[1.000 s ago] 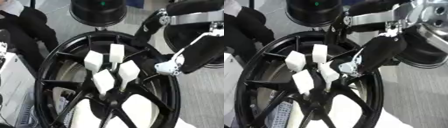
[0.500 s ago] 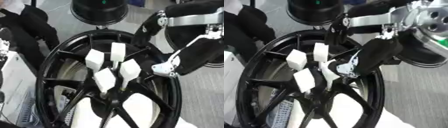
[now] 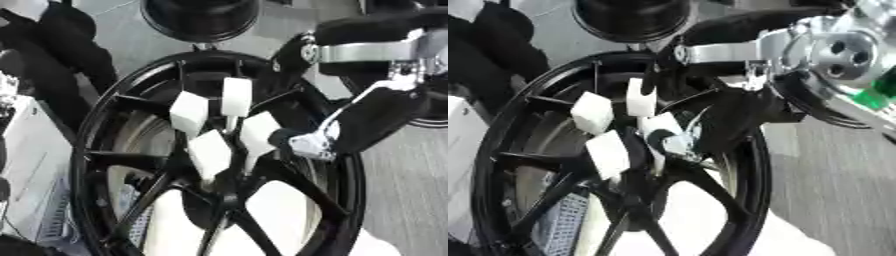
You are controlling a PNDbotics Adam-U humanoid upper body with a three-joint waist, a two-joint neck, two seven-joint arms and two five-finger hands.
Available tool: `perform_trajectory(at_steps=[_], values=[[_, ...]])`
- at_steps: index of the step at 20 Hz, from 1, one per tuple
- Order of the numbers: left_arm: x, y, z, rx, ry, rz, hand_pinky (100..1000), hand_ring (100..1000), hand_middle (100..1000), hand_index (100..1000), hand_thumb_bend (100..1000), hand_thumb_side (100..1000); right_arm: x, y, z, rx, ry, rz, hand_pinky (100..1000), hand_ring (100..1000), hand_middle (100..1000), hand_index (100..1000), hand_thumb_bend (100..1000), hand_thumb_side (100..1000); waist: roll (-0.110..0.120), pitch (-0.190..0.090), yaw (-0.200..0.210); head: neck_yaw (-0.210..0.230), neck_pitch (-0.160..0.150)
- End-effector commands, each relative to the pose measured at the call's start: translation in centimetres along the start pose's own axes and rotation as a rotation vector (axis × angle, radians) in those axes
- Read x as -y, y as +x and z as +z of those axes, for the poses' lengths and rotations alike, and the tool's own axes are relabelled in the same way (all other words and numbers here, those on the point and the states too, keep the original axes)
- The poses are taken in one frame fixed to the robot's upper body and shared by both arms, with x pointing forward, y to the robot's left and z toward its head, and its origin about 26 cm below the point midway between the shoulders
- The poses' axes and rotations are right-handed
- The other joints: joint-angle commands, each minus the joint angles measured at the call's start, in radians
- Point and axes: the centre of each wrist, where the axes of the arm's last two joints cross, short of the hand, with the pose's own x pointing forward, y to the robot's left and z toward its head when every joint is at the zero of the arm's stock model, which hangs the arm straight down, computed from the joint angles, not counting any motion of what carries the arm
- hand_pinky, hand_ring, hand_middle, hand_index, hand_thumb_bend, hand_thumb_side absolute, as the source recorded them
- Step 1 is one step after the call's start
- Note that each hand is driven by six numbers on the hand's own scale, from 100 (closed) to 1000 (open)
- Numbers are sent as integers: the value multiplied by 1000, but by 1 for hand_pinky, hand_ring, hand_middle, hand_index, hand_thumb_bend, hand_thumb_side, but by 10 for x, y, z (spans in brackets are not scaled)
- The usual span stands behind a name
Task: Pull the pin out of the wheel hub.
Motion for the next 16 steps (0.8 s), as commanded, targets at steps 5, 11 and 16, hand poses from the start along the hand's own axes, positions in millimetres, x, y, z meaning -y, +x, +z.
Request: perform_trajectory(at_steps=[5, 11, 16], values=[[2, 8, -4, 39, -10, 2, 716, 772, 670, 791, 413, 431, 0, 3, 1, -29, 61, -30, 877, 821, 763, 842, 286, 432, 9, -5, 4, -10, 23], [2, 8, -4, 37, -7, 3, 717, 772, 671, 791, 411, 434, -1, 4, 0, -10, 83, -38, 874, 810, 752, 829, 287, 396, 7, 2, 6, -14, 31], [2, 8, -4, 38, -7, 5, 718, 773, 672, 791, 409, 435, -1, 7, -2, 2, 85, -48, 873, 807, 743, 819, 279, 363, 5, 4, 7, -14, 32]])
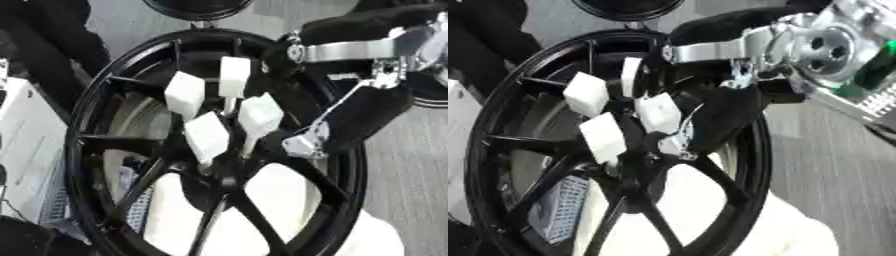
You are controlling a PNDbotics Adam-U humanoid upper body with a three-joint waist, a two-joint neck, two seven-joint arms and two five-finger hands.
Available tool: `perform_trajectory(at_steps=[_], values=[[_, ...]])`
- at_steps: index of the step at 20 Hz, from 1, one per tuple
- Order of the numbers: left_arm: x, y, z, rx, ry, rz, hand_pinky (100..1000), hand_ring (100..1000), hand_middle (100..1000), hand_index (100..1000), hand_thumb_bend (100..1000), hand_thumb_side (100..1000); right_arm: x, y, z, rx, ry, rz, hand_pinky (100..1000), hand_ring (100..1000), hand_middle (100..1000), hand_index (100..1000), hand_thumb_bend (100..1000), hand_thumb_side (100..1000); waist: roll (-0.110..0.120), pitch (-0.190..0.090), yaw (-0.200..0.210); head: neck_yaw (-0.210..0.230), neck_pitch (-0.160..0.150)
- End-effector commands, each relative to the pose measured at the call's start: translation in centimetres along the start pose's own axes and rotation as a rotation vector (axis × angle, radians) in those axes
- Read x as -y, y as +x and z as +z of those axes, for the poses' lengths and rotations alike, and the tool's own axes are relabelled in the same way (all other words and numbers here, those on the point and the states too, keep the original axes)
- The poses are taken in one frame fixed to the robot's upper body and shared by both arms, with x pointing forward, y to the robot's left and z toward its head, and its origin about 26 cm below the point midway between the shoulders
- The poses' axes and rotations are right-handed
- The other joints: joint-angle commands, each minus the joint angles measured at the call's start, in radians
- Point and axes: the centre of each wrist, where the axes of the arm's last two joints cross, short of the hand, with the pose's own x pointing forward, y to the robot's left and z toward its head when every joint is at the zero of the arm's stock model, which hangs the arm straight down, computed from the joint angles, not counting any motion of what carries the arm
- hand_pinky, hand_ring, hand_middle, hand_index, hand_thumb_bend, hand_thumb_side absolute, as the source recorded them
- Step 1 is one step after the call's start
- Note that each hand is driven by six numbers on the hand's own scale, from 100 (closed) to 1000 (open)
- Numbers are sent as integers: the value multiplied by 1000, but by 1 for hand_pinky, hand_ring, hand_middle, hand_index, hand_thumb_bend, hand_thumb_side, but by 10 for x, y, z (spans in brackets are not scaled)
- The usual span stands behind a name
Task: Pull the pin out of the wheel hub.
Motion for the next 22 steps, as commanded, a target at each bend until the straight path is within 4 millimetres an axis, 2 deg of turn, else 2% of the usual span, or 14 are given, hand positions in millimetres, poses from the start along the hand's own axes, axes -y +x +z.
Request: perform_trajectory(at_steps=[1, 7, 22], values=[[1, 8, -3, 32, -7, -5, 718, 773, 672, 791, 406, 436, 4, 4, 5, -40, 46, -31, 874, 808, 745, 819, 264, 336, 6, -16, 1, -3, 5], [1, 7, -3, 31, -7, -1, 719, 773, 672, 790, 407, 438, 2, 0, 5, -65, 35, -10, 881, 818, 759, 827, 309, 291, 6, -12, 4, -2, -9], [3, 8, -3, 36, -9, 4, 721, 774, 674, 790, 399, 446, 2, -6, 9, -117, -44, 91, 890, 842, 794, 831, 337, 275, 8, 19, 8, -2, -43]])
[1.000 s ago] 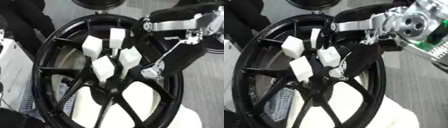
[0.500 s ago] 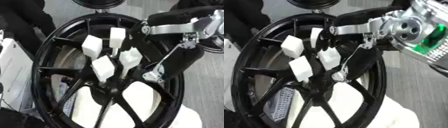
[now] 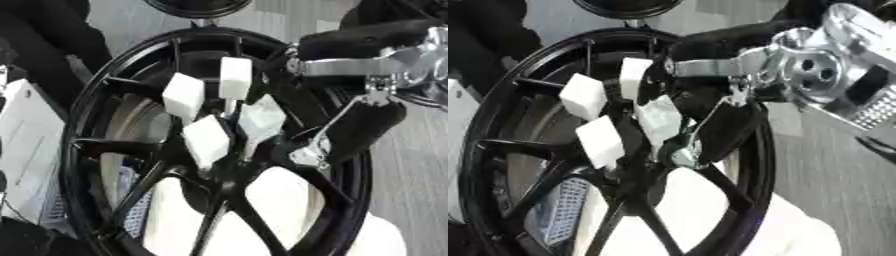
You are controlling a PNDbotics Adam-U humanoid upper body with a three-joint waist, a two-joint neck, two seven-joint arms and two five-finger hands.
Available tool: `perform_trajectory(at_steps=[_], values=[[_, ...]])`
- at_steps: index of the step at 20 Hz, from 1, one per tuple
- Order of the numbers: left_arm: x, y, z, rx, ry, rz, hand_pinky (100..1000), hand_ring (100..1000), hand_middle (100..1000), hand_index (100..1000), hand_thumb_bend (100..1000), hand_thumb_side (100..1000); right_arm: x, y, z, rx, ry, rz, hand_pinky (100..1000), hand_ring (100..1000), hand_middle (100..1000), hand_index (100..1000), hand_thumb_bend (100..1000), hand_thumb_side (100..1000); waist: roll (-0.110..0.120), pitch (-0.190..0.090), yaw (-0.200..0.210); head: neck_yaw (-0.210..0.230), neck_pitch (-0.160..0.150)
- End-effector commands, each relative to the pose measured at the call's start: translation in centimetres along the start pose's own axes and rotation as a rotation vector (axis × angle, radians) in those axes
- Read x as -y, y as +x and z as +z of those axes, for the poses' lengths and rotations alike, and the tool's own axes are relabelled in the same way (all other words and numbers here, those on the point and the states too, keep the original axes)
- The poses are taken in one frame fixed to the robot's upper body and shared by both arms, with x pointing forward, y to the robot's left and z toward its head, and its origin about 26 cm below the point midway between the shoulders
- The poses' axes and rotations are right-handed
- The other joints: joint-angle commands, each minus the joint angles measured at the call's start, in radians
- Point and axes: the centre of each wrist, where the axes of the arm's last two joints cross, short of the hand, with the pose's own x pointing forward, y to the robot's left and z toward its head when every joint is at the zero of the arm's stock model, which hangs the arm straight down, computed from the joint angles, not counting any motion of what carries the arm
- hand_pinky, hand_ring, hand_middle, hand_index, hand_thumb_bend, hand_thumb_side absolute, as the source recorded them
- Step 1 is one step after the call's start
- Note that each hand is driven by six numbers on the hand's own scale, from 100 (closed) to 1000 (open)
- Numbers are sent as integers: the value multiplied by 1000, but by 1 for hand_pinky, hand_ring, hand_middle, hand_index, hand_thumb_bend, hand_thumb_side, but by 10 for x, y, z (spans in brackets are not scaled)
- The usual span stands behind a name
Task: Pull the pin out of the wheel hub.
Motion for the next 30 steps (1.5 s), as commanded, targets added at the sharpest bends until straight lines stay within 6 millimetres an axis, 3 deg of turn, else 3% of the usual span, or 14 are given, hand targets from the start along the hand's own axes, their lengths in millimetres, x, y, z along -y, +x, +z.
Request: perform_trajectory(at_steps=[1, 15, 30], values=[[1, 8, -3, 35, -11, -4, 721, 774, 674, 789, 398, 447, 7, -2, 10, -57, -12, 12, 890, 842, 794, 831, 337, 274, 8, -13, 2, 0, -18], [3, 8, -4, 42, -17, -2, 723, 776, 676, 789, 390, 456, 7, -10, 2, -72, -37, 7, 886, 832, 780, 826, 321, 282, 6, 23, 9, -4, -35], [4, 9, -4, 43, -16, 0, 726, 777, 677, 787, 379, 460, 4, -18, -12, -63, -31, -25, 882, 818, 763, 816, 316, 266, 3, 30, 19, -10, -31]])
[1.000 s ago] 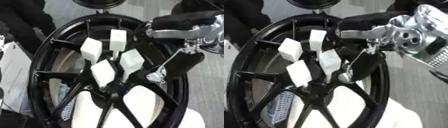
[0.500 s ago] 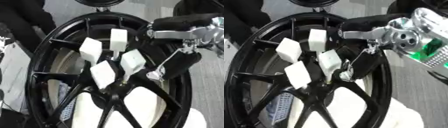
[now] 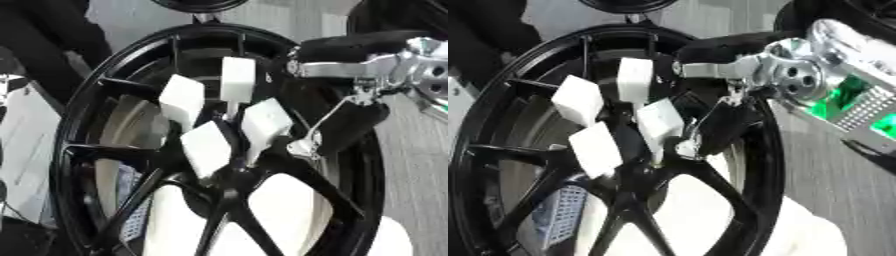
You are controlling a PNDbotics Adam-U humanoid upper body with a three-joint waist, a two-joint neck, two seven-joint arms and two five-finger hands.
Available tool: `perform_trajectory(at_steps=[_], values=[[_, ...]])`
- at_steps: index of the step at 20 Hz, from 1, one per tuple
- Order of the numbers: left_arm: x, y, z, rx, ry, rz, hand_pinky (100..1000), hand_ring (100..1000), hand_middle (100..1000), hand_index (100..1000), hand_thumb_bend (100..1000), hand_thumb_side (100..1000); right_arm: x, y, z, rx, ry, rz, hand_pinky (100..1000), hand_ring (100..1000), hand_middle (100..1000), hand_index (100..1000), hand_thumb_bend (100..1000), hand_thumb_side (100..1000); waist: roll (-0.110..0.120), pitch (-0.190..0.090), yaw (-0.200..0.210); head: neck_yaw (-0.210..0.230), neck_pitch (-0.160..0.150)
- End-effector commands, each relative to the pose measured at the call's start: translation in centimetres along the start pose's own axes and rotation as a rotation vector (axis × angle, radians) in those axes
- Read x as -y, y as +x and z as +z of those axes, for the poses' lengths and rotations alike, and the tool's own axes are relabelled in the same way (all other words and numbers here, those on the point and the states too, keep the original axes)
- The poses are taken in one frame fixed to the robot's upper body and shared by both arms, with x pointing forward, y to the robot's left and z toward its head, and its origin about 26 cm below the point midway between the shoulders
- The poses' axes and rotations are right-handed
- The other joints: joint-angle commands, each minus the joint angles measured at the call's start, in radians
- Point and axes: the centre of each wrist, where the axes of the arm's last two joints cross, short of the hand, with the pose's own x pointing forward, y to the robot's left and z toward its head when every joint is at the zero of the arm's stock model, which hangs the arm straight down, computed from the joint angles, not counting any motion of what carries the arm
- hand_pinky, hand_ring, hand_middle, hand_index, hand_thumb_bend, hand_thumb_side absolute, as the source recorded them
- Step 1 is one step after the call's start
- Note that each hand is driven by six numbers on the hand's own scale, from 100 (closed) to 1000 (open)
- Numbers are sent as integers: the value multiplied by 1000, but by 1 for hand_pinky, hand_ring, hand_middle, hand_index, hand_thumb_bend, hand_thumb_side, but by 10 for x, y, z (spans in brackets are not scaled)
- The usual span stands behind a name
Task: Pull the pin out of the wheel hub.
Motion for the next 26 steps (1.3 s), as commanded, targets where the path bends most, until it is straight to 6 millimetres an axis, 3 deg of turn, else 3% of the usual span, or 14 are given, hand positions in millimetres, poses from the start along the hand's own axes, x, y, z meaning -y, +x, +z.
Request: perform_trajectory(at_steps=[1, 8, 12, 20, 26], values=[[-1, 7, -2, 30, -6, -7, 726, 777, 678, 787, 379, 461, 7, -1, 2, -8, -10, -6, 882, 816, 762, 816, 315, 264, 6, -18, 2, -2, -6], [0, 7, -2, 29, -6, -5, 728, 777, 678, 785, 375, 463, 4, -2, -3, -3, 0, -13, 878, 791, 711, 790, 300, 205, 5, -17, 6, -1, -8], [-1, 6, -2, 27, -4, -5, 729, 778, 679, 784, 373, 464, 3, -3, -4, 6, 6, -21, 872, 752, 637, 733, 267, 176, 4, -17, 6, -1, -7], [-1, 6, -1, 24, -6, -6, 731, 779, 679, 783, 370, 465, -2, 4, 18, 33, -57, -57, 859, 700, 520, 639, 111, 121, 2, -23, 7, -3, -8], [-2, 5, -1, 16, -5, -11, 733, 781, 681, 783, 369, 466, 2, 5, 25, 38, -96, -94, 855, 676, 483, 602, 100, 115, 2, -37, 4, -3, -8]])
